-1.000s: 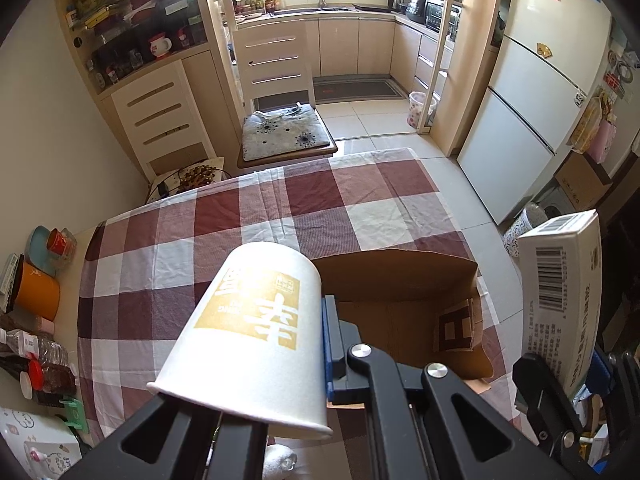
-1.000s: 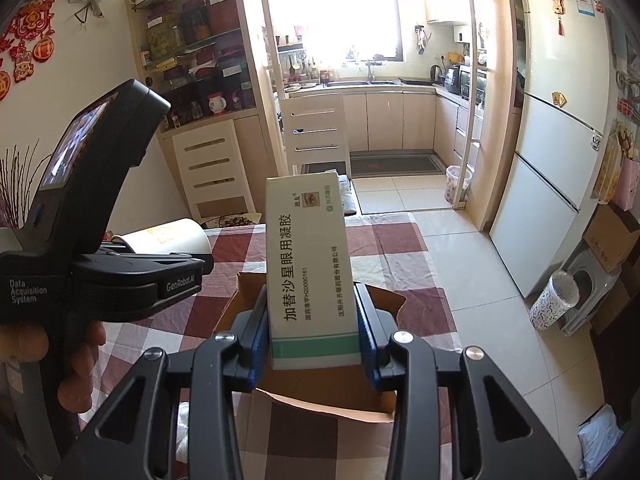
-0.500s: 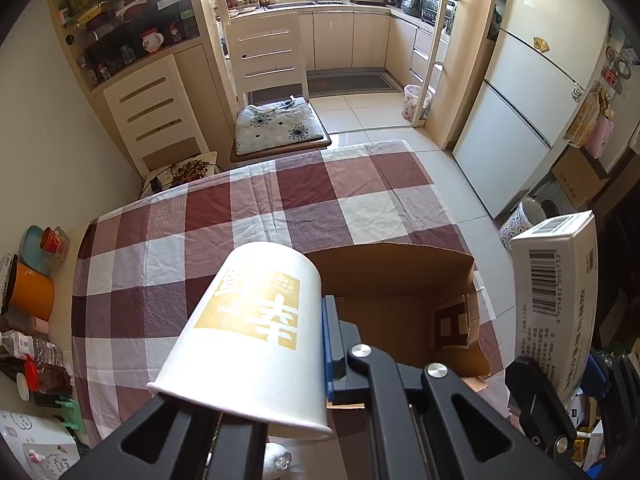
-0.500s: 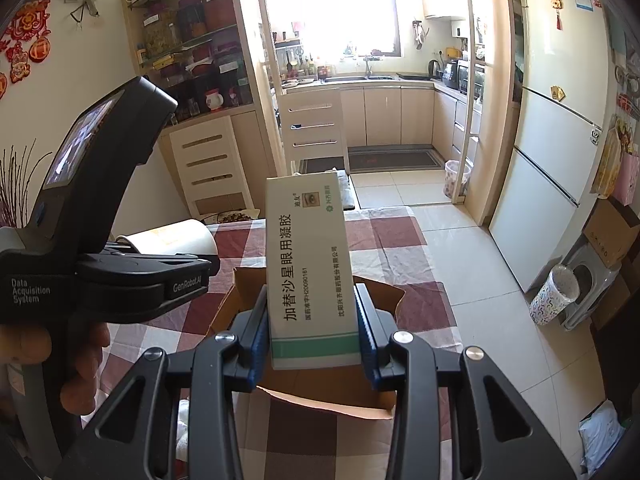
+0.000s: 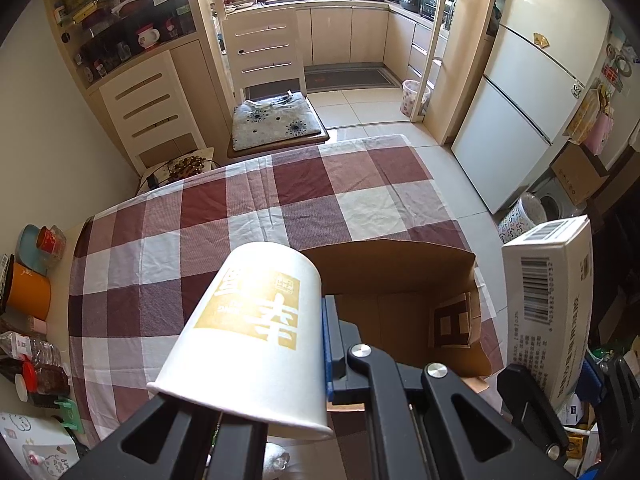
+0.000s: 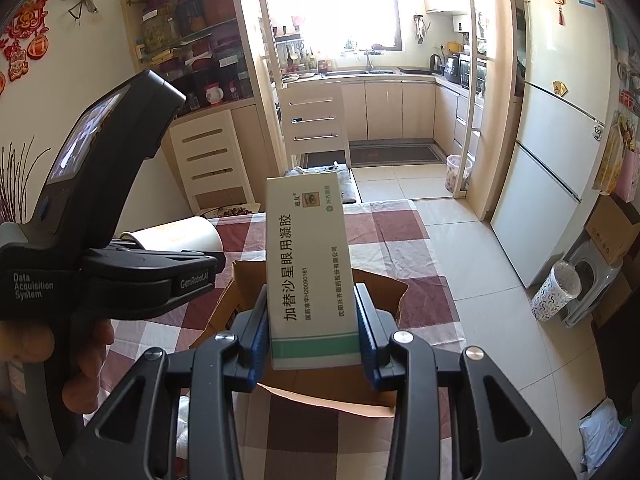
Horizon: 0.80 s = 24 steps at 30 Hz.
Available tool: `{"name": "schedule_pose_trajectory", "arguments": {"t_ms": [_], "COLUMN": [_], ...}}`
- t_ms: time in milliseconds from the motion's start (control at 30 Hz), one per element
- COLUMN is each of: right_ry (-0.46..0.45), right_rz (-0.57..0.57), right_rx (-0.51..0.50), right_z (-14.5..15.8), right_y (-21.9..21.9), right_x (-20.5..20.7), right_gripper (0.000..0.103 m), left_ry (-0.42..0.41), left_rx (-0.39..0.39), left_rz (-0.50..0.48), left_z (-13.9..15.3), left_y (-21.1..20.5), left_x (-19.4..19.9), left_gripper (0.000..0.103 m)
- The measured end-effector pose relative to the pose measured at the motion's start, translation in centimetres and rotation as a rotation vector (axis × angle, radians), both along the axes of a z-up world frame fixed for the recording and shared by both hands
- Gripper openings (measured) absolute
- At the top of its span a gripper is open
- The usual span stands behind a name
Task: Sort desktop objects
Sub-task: 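Carry the medicine box with the right tool while the left tool carries the paper cup over the box, then open the right tool to drop the medicine box while the left tool releases the cup into the box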
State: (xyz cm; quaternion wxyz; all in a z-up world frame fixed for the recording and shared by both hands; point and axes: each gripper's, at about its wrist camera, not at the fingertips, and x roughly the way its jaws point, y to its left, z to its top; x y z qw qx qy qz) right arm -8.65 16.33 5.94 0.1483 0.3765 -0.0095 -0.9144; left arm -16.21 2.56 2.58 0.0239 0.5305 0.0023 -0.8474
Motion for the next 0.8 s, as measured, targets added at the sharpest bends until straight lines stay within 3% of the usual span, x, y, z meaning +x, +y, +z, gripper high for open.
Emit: {"name": "schedule_pose_trajectory", "arguments": {"t_ms": [167, 200, 233, 267, 300, 400, 433, 800], "right_ry": [-0.005, -0.007, -0.008, -0.007, -0.003, 0.027, 0.032, 0.032], "right_rz": [0.000, -0.001, -0.001, 0.000, 0.000, -0.023, -0.026, -0.021], "right_rx": [0.002, 0.003, 0.006, 0.009, 0.013, 0.007, -0.006, -0.022], "right_z": [-0.31, -0.37, -0.44, -0.48, -0.47, 0.02, 0.21, 0.39], "right_y": [0.01, -0.05, -0.11, -0.13, -0.14, 0.20, 0.44, 0.48], "right_x": [-0.06, -0.08, -0.13, -0.14, -0.13, 0.08, 0.06, 0.67], "right_gripper": [0.038, 0.038, 0.038, 0.039, 0.042, 0.069, 0.071, 0.072], "left_ry": [-0.001, -0.001, -0.002, -0.001, 0.005, 0.029, 0.027, 0.011], "left_rx": [0.000, 0.004, 0.003, -0.002, -0.011, -0.034, -0.032, -0.035], "left_rz": [0.000, -0.005, -0.007, -0.004, 0.002, 0.009, 0.009, 0.017], "left_z": [-0.22, -0.22, -0.23, -0.24, -0.24, -0.06, -0.06, -0.11], "left_y": [0.12, 0.15, 0.17, 0.14, 0.07, -0.14, -0.18, -0.50], "left_x": [-0.09, -0.16, -0.24, -0.34, -0.39, -0.31, -0.34, 0.41], "left_gripper": [0.005, 0.013, 0.022, 0.050, 0.069, 0.070, 0.070, 0.070]}}
